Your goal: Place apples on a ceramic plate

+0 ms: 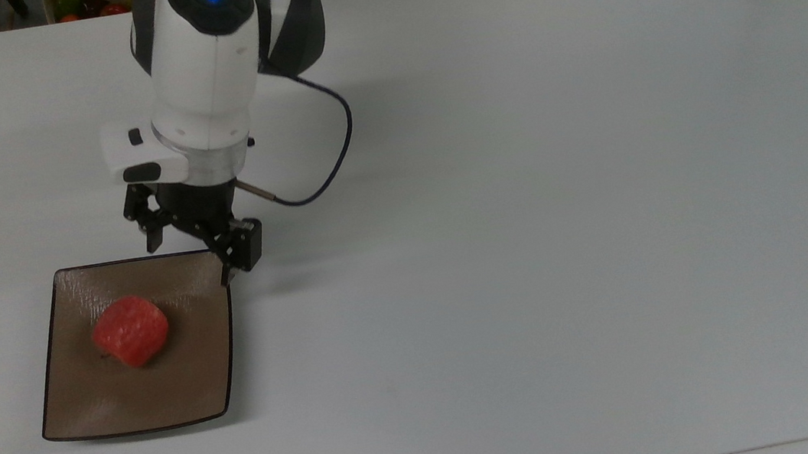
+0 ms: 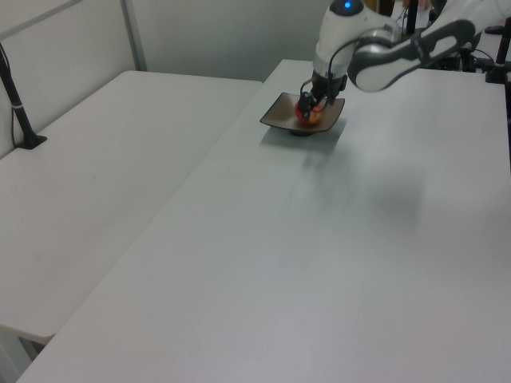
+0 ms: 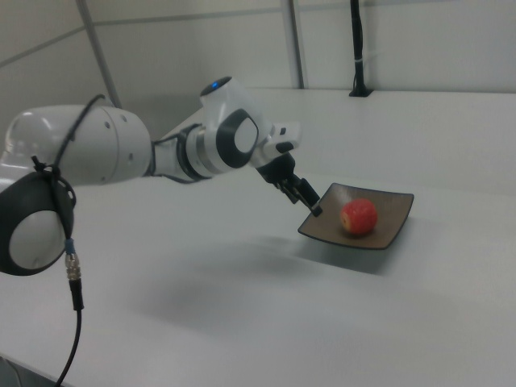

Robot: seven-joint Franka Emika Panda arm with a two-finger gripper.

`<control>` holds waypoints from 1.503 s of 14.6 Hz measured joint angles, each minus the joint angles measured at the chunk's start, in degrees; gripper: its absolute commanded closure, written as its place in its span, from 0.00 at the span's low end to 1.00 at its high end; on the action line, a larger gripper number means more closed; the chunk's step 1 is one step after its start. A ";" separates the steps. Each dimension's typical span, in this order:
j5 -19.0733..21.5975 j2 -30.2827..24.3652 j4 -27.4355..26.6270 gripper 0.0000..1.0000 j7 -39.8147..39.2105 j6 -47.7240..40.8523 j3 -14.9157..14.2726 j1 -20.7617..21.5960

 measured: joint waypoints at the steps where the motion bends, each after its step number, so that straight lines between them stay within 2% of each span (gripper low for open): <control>1: 4.03 -2.05 -0.04 0.00 -4.45 -4.22 0.45 0.03; 2: 7.44 -4.10 -0.10 0.00 -8.90 -8.75 0.79 0.21; 5: 13.38 -8.64 -0.22 0.00 -18.80 -19.75 1.14 1.29; 9: 17.59 -17.14 -3.20 0.00 -28.39 -31.69 0.99 3.67; 10: 18.20 -19.28 -4.89 0.00 -29.32 -32.41 0.40 4.45; 12: 20.47 -24.32 -9.62 0.00 -30.28 -32.50 -2.63 7.43; 15: 24.57 -28.25 -11.93 0.00 -31.23 -32.49 -5.80 9.05; 17: 27.32 -29.86 -12.52 0.00 -31.48 -32.01 -6.42 9.08; 22: 27.74 -29.82 -14.09 0.00 -31.54 -31.16 -6.42 9.58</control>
